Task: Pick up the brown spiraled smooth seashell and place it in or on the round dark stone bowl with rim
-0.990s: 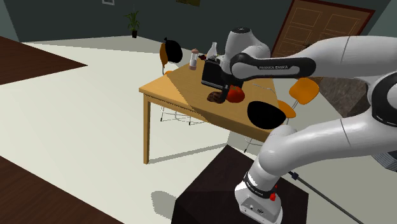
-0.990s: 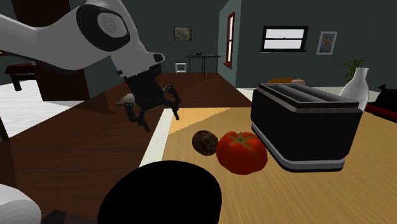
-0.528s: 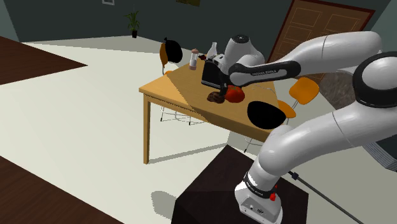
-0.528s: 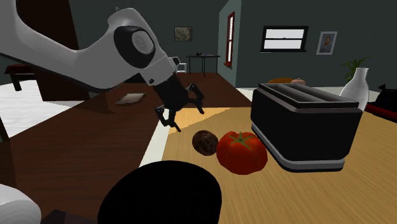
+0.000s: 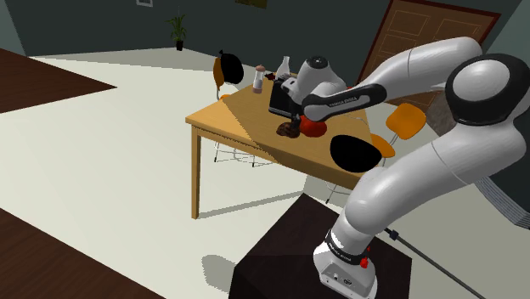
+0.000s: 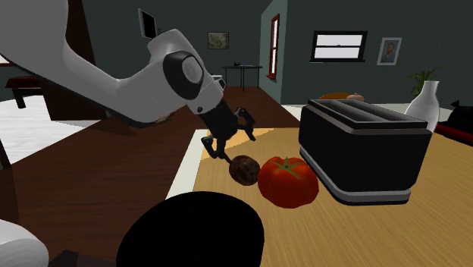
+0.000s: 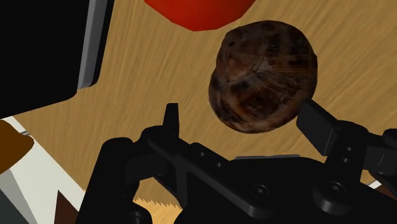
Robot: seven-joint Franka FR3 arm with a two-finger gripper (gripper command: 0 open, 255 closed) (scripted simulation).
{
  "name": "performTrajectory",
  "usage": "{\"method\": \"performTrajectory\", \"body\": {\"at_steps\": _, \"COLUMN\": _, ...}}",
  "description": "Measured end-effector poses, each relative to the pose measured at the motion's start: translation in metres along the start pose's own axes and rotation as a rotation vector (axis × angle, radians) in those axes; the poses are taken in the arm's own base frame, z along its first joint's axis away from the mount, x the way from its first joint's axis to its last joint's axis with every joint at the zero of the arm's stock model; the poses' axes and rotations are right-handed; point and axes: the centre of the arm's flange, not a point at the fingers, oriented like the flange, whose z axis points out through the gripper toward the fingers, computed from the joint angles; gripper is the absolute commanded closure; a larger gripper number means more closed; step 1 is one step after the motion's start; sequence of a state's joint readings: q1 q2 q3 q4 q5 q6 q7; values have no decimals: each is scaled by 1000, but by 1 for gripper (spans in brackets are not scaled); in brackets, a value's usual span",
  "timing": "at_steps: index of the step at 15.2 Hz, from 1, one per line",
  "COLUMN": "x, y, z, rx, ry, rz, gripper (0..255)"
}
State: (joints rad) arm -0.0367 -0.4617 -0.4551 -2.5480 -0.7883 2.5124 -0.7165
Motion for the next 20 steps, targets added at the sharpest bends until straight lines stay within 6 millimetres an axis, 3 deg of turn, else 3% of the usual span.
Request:
{"method": "performTrajectory", "body": {"at_steps": 8, "x": 2, "y": 3, "z": 5, "rx": -9, "ry": 6, "rz": -1, "gripper": 0}}
{"method": "performTrajectory", "body": {"at_steps": 9, "x": 1, "y": 3, "z": 5, "rx": -10, "ry": 6, "rz": 1, "gripper": 255}}
{"method": "performTrajectory", "body": {"at_steps": 20, "x": 2, "y": 7, "z": 1, "rx": -14, "ry": 8, "rz": 1, "gripper": 255}}
